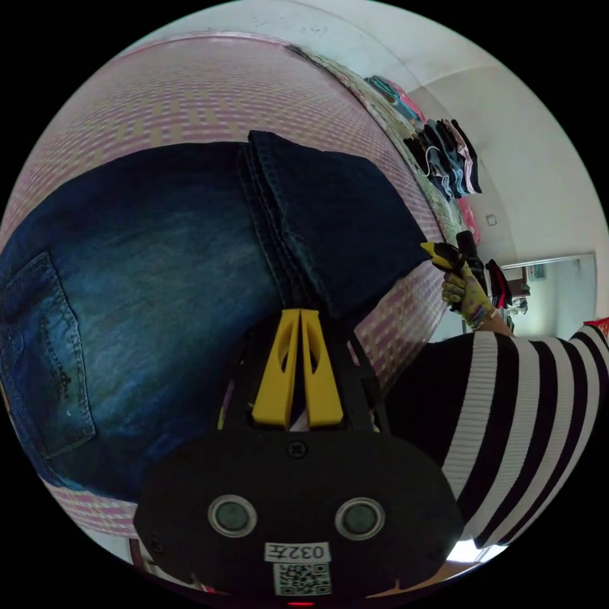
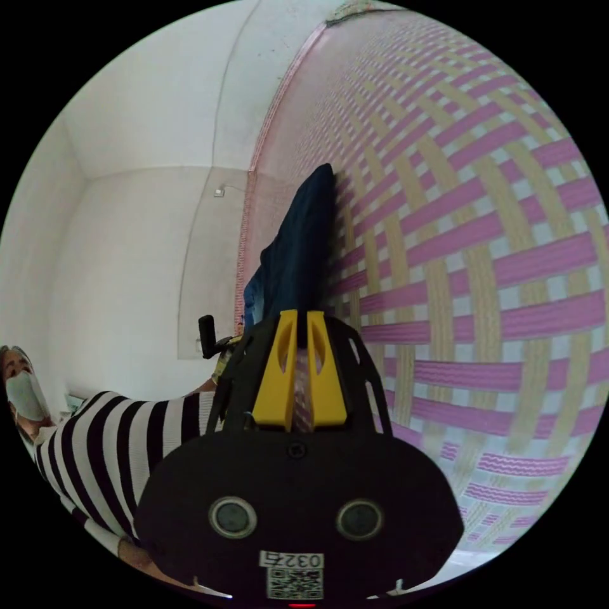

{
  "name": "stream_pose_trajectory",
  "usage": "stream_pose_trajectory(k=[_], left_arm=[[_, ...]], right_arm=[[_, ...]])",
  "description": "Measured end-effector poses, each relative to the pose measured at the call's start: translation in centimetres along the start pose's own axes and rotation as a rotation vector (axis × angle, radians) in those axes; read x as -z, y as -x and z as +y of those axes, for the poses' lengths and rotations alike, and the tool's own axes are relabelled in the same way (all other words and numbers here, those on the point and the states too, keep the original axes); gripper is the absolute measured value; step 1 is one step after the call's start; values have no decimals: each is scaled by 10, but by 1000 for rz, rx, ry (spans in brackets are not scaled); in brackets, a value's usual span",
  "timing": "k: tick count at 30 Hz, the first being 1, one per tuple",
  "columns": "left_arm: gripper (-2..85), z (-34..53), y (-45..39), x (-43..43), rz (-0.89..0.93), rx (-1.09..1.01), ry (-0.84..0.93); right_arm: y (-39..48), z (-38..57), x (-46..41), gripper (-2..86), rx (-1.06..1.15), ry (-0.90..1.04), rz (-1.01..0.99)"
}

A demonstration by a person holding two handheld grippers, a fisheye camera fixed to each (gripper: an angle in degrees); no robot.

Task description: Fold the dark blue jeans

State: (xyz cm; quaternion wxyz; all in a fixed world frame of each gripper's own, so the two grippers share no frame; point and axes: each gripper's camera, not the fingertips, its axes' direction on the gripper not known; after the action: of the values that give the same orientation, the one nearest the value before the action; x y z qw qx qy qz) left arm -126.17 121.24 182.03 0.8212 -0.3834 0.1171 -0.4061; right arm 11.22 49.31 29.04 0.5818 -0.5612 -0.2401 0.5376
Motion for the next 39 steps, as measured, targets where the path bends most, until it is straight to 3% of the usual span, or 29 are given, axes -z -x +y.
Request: stream_pose_trajectory(k=[6,13,18,30,36,39], left_arm=[[-9,-62,-56,-54,77,-94,113],[-9,-148,-153,-138,197,-240,354],[-9,-147,-171,-134,86,-369,364],[-9,-29,-16,1,142,61,-80],[-9,22,31,44,156,198,-250],[-9,36,52,53,179,247,-280]], right_arm=[[-19,15,68,-3,2,-146,103],[-47,41,165,-1,-66,-265,404],[-37,50,158,0,-24,-252,496],[115,41,30,0,397,-165,704],[209,54,-125,2,735,60,749],[227,69,-215,5,826,200,661]])
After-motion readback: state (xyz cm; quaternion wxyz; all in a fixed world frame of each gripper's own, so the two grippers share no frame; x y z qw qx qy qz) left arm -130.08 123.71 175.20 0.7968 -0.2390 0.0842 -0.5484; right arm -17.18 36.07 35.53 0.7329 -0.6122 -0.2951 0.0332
